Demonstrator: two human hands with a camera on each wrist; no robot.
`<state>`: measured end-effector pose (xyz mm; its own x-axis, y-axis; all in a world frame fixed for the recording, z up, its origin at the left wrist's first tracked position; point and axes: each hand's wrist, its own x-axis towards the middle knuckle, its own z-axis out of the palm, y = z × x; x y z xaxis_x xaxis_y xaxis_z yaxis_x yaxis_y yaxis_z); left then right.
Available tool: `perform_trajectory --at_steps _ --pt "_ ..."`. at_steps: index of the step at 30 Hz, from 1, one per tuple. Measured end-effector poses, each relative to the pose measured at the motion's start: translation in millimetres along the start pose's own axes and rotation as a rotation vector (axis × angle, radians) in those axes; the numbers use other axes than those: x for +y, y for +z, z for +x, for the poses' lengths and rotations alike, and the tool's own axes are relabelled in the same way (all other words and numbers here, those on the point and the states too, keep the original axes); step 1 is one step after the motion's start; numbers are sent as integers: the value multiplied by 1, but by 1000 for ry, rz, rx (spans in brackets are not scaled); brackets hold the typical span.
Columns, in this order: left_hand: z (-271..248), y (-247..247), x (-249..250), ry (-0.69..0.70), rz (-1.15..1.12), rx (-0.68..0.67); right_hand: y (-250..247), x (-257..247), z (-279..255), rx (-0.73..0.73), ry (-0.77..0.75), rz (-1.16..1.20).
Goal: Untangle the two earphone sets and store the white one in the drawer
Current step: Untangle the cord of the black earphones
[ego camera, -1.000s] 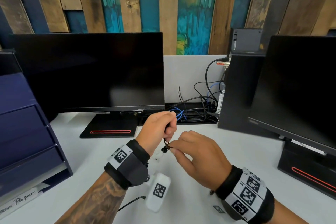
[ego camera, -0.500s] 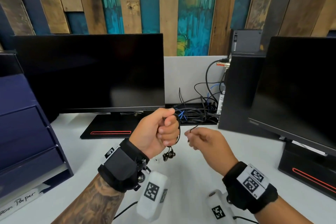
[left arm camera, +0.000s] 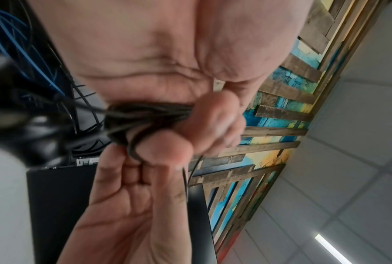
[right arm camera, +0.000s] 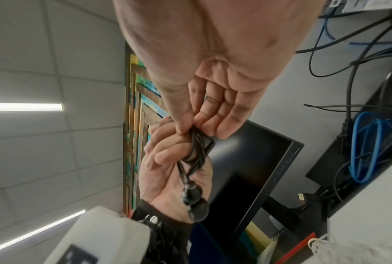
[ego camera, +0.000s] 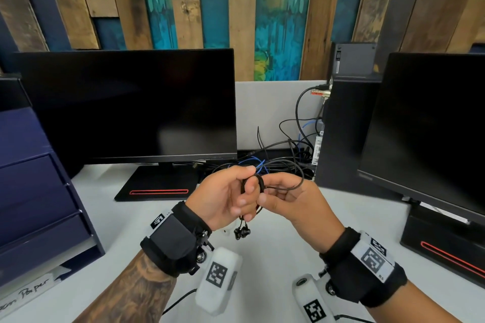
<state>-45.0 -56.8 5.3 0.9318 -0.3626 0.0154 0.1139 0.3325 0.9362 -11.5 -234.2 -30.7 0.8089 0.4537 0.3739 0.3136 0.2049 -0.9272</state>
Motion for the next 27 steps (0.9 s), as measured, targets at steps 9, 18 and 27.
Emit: perform_trajectory --at_steps 9,18,27 --pt "5 0 -1 244 360 95 2 -5 1 79 -170 -339" --pt "-1 16 1 393 588 211 5 -11 2 190 -322 -537" --pt "2 8 4 393 667 218 2 -16 1 201 -167 -323"
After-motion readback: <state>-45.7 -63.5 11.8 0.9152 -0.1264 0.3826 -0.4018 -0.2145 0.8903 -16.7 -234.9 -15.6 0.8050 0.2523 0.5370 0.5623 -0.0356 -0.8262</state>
